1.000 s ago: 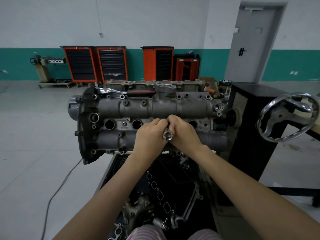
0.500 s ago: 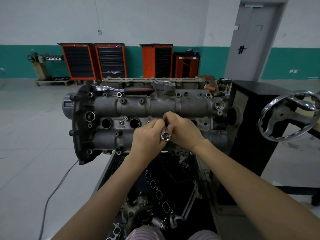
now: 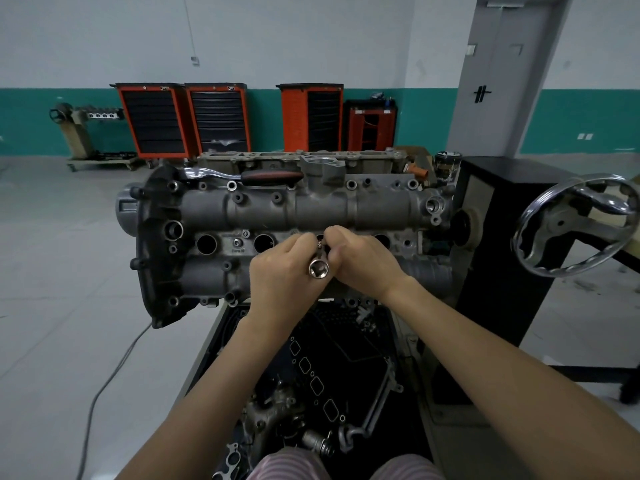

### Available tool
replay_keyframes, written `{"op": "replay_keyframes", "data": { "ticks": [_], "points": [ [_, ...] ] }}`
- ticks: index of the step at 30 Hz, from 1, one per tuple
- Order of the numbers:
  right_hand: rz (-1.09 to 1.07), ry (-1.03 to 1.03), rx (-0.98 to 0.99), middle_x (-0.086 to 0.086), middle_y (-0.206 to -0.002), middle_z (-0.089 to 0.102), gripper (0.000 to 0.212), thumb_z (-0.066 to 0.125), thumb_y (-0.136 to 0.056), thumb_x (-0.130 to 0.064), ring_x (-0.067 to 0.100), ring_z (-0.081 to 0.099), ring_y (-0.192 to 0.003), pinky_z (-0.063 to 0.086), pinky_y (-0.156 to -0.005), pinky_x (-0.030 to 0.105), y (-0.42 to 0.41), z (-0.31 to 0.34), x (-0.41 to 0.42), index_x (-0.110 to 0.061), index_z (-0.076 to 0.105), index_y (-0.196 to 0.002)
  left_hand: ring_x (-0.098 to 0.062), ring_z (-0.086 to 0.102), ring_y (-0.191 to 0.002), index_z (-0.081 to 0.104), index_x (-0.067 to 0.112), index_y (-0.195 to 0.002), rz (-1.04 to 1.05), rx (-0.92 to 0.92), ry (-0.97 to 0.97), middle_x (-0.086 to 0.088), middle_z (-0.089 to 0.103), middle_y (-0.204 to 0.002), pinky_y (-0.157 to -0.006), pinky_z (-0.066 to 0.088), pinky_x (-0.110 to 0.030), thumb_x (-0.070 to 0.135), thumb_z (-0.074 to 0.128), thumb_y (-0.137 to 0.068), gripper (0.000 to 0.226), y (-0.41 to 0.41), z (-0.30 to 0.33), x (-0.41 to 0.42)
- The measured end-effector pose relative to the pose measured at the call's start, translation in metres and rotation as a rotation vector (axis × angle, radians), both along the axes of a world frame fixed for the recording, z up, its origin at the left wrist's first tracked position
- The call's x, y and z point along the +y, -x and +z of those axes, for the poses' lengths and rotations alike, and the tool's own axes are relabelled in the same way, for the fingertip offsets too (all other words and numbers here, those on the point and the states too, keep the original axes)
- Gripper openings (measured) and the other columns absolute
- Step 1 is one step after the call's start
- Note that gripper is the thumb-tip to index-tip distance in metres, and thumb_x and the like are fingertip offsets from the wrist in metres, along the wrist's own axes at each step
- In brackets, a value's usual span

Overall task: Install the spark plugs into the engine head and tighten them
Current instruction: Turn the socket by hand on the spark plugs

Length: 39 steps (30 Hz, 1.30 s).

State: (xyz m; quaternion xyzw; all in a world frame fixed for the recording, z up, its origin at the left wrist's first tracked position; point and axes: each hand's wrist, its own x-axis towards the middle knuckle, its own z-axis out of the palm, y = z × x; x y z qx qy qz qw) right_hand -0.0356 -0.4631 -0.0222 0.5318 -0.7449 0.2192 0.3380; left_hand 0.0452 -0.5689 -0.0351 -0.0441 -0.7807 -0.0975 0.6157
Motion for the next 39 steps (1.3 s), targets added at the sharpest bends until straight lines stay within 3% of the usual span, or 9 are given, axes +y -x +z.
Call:
{"op": "replay_keyframes", "data": {
  "ticks": [7, 10, 13, 18, 23, 27, 31, 35, 39],
  "points": [
    [-0.018, -0.016, -0.086, 0.013, -0.063, 0.051, 0.017, 0.045, -0.078, -0.014, 0.031, 0.045, -0.039, 0.022, -0.039, 0.023, 0.004, -0.005, -0.001, 0.000, 0.048, -0.070, -0.014, 0.023, -0.041, 0.027, 0.018, -0.051, -0.065, -0.132, -0.219, 0.002, 0.026, -0.041, -0.041, 0.023, -0.023, 0.030, 0.063, -0.082, 0.050, -0.008, 0.005, 0.014],
    [-0.042, -0.074, -0.146, 0.012, -0.081, 0.057, 0.017, 0.058, -0.080, -0.014, 0.036, 0.054, -0.058, 0.036, -0.042, 0.034, 0.008, -0.009, -0.002, 0.000, 0.053, -0.088, -0.008, 0.023, -0.041, 0.017, 0.029, -0.057, -0.082, -0.269, -0.326, 0.011, 0.021, -0.045, -0.044, 0.018, -0.020, 0.022, 0.066, -0.084, 0.056, -0.009, 0.005, 0.021],
    [-0.044, -0.088, -0.148, 0.011, -0.094, 0.062, 0.030, 0.061, -0.080, -0.017, 0.036, 0.059, -0.072, 0.046, -0.053, 0.041, 0.007, -0.008, 0.000, -0.004, 0.057, -0.107, -0.005, 0.034, -0.048, 0.019, 0.032, -0.063, -0.123, -0.354, -0.344, 0.012, 0.030, -0.053, -0.047, 0.017, -0.019, 0.021, 0.059, -0.087, 0.048, -0.012, 0.003, 0.021],
    [-0.053, -0.110, -0.126, 0.014, -0.075, 0.056, 0.010, 0.057, -0.082, -0.007, 0.036, 0.053, -0.055, 0.031, -0.045, 0.033, 0.006, -0.005, 0.001, 0.000, 0.051, -0.081, -0.009, 0.037, -0.052, 0.024, 0.028, -0.065, -0.143, -0.405, -0.395, 0.010, 0.036, -0.056, -0.047, 0.023, -0.025, 0.034, 0.059, -0.085, 0.041, -0.018, 0.007, 0.023],
    [-0.038, -0.036, -0.106, 0.016, -0.061, 0.054, 0.031, 0.033, -0.081, -0.022, 0.032, 0.049, -0.042, 0.030, -0.040, 0.027, 0.006, -0.006, -0.002, 0.002, 0.050, -0.070, -0.022, 0.028, -0.043, 0.025, 0.019, -0.053, 0.061, -0.326, -0.306, 0.009, 0.021, -0.044, -0.045, 0.018, -0.023, 0.034, 0.071, -0.081, 0.055, -0.024, 0.014, 0.026],
    [-0.075, -0.078, -0.111, 0.015, -0.082, 0.059, 0.018, 0.052, -0.084, -0.017, 0.037, 0.056, -0.062, 0.033, -0.047, 0.032, 0.008, -0.007, -0.002, 0.001, 0.051, -0.087, -0.012, 0.028, -0.043, 0.018, 0.027, -0.056, -0.002, -0.390, -0.366, 0.011, 0.024, -0.046, -0.044, 0.014, -0.024, 0.031, 0.059, -0.086, 0.051, -0.023, 0.010, 0.029],
    [-0.028, -0.090, -0.090, 0.013, -0.097, 0.061, 0.030, 0.062, -0.080, -0.014, 0.034, 0.061, -0.067, 0.045, -0.049, 0.037, 0.008, -0.010, 0.001, -0.001, 0.054, -0.107, -0.007, 0.038, -0.051, 0.025, 0.029, -0.067, -0.192, -0.423, -0.499, 0.010, 0.036, -0.057, -0.049, 0.024, -0.027, 0.022, 0.058, -0.086, 0.040, -0.019, 0.007, 0.026],
    [-0.040, -0.083, -0.087, 0.017, -0.074, 0.057, 0.011, 0.062, -0.077, -0.002, 0.036, 0.053, -0.050, 0.032, -0.040, 0.033, 0.005, -0.007, 0.000, 0.002, 0.053, -0.079, -0.009, 0.039, -0.051, 0.028, 0.027, -0.063, -0.170, -0.458, -0.522, 0.009, 0.038, -0.054, -0.047, 0.027, -0.026, 0.038, 0.057, -0.084, 0.038, -0.021, 0.009, 0.021],
    [-0.066, 0.005, -0.117, 0.014, -0.063, 0.051, 0.025, 0.058, -0.083, -0.007, 0.034, 0.046, -0.045, 0.023, -0.044, 0.028, 0.006, -0.006, -0.001, -0.011, 0.035, -0.074, -0.010, 0.032, -0.040, 0.024, 0.023, -0.045, 0.052, -0.448, -0.412, 0.008, 0.028, -0.038, -0.043, 0.017, -0.024, 0.058, 0.049, -0.081, 0.056, -0.024, 0.013, 0.024]
  ]
}}
